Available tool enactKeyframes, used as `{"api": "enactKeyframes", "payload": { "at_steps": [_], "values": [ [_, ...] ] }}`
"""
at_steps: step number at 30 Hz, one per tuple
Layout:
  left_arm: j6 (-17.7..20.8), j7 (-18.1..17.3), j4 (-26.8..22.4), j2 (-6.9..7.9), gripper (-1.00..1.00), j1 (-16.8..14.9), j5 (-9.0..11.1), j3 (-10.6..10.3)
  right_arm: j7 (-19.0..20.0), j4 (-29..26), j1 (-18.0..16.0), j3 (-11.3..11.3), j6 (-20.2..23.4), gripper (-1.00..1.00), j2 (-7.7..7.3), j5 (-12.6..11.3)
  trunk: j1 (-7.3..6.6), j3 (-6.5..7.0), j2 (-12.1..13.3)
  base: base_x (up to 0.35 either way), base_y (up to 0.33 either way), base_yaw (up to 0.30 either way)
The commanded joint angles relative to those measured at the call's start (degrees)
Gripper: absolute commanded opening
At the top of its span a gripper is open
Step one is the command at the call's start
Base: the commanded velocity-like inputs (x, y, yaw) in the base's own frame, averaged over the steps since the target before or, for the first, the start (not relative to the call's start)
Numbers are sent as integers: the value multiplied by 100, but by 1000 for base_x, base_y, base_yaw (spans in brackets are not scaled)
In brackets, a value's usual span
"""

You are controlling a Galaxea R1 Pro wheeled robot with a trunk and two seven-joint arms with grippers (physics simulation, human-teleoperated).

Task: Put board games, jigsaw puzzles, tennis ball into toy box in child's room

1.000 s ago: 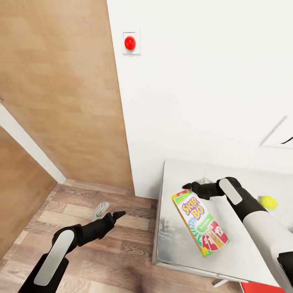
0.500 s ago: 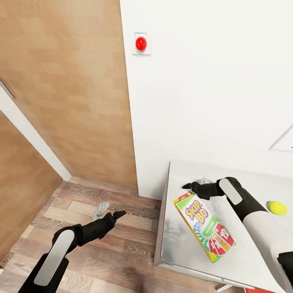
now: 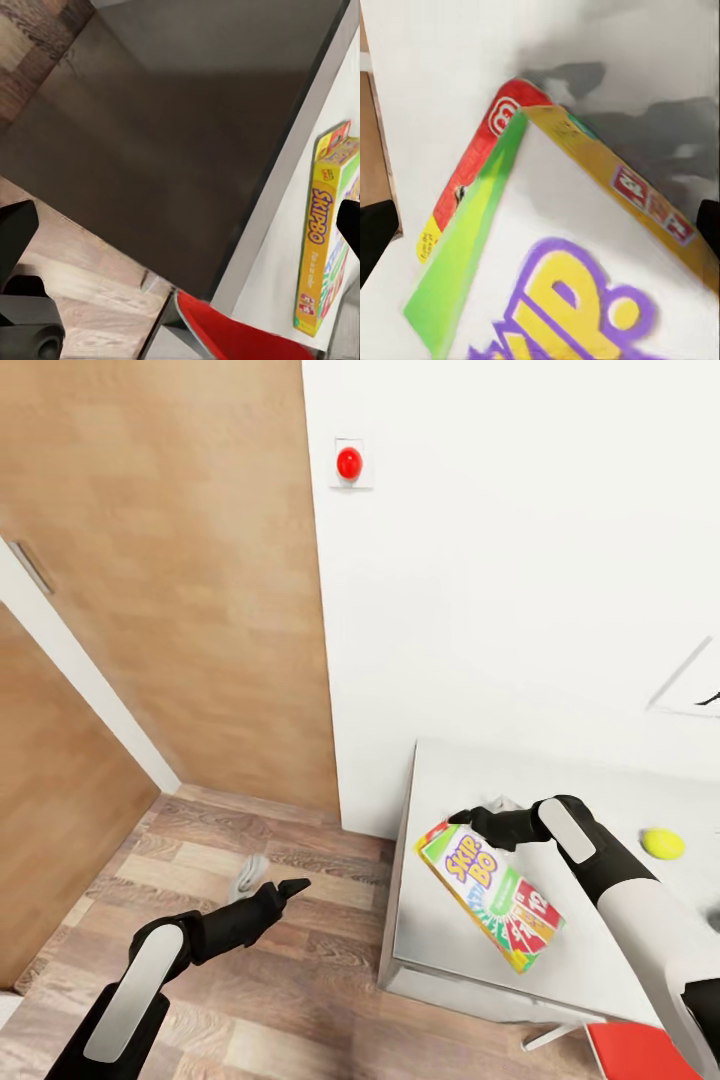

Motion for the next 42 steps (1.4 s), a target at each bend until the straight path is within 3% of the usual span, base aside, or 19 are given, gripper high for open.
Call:
{"api": "enactKeyframes", "payload": {
  "at_steps": [1, 10, 29, 42],
  "values": [
    [4, 57, -7, 5, 100, -4, 60, -7, 1, -4, -5, 23, 10, 100, -5, -3, 0, -10, -11, -287, 0, 1],
    [3, 57, -12, 3, 100, -4, 60, -3, -3, -4, -5, 23, 10, 100, -7, -1, 0, -10, -11, -174, 0, 1],
    [3, 57, -5, 3, 100, -4, 53, 0, -5, -4, -5, 23, 0, 100, -10, 6, 0, -10, -11, -20, 0, 17],
    [3, 57, 2, 3, 100, -4, 52, -2, -6, -4, -5, 27, 1, 100, -10, 8, 0, -10, -11, -1, 0, 182]
  ]
}}
